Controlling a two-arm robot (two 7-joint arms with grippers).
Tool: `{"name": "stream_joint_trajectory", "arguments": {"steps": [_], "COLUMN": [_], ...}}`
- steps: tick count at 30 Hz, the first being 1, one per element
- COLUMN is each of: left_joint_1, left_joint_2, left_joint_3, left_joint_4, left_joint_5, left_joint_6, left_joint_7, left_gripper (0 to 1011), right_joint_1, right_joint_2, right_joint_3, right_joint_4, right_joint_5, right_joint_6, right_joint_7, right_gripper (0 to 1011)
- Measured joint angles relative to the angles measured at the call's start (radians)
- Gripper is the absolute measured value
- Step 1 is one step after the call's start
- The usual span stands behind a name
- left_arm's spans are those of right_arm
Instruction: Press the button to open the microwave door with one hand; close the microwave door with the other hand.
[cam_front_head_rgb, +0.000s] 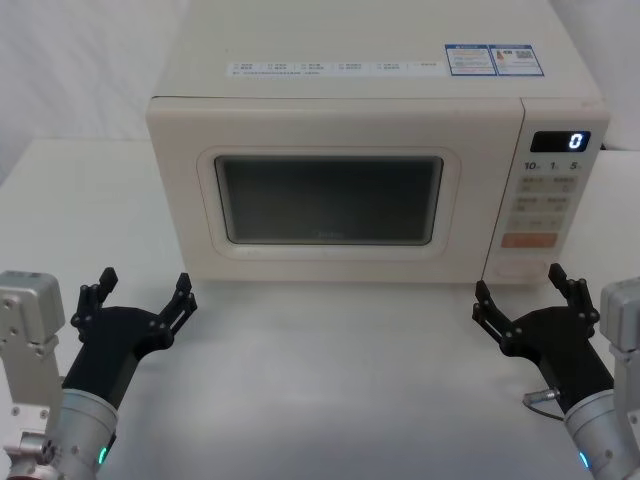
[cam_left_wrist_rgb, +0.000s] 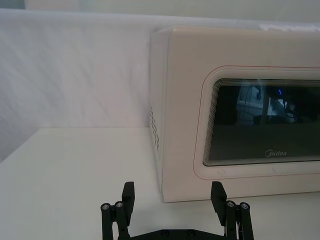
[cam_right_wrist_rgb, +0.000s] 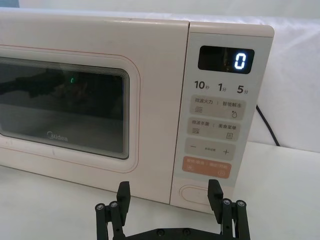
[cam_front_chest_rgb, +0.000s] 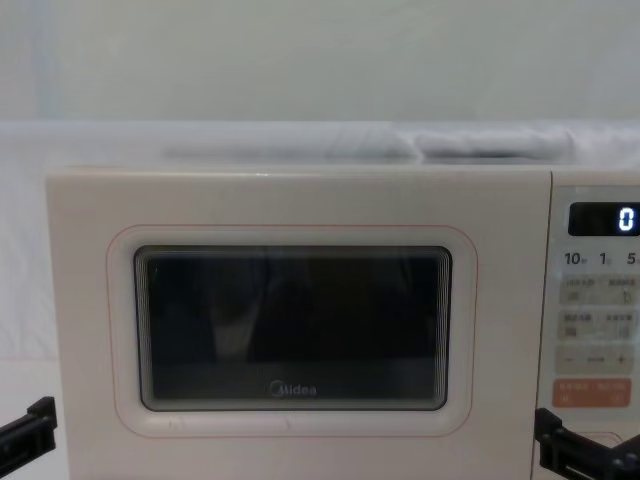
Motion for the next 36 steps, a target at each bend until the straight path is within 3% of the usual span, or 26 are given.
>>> {"name": "stream_joint_trajectory", "arguments": {"steps": [6, 13, 14, 17, 19, 22, 36], "left_joint_1": [0.0, 0.0, 0.0, 0.0, 0.0, 0.0, 0.0], "left_joint_2": [0.0, 0.0, 0.0, 0.0, 0.0, 0.0, 0.0], "left_joint_3": [0.0, 0.0, 0.0, 0.0, 0.0, 0.0, 0.0], "left_joint_4": [0.0, 0.0, 0.0, 0.0, 0.0, 0.0, 0.0], "left_joint_5": [0.0, 0.0, 0.0, 0.0, 0.0, 0.0, 0.0], "left_joint_6": [0.0, 0.0, 0.0, 0.0, 0.0, 0.0, 0.0], "left_joint_7": [0.0, 0.0, 0.0, 0.0, 0.0, 0.0, 0.0], "left_gripper": [1001, 1001, 1001, 1001, 1001, 1001, 1001], "right_joint_1": [0.0, 0.0, 0.0, 0.0, 0.0, 0.0, 0.0], "right_joint_2": [0.0, 0.0, 0.0, 0.0, 0.0, 0.0, 0.0], "right_joint_3": [0.0, 0.0, 0.0, 0.0, 0.0, 0.0, 0.0], "right_joint_4": [0.0, 0.0, 0.0, 0.0, 0.0, 0.0, 0.0], "right_joint_5": [0.0, 0.0, 0.0, 0.0, 0.0, 0.0, 0.0], "right_joint_6": [0.0, 0.0, 0.0, 0.0, 0.0, 0.0, 0.0], "right_joint_7": [0.0, 0.0, 0.0, 0.0, 0.0, 0.0, 0.0], "right_gripper": [983, 838, 774, 719, 621, 564, 121]}}
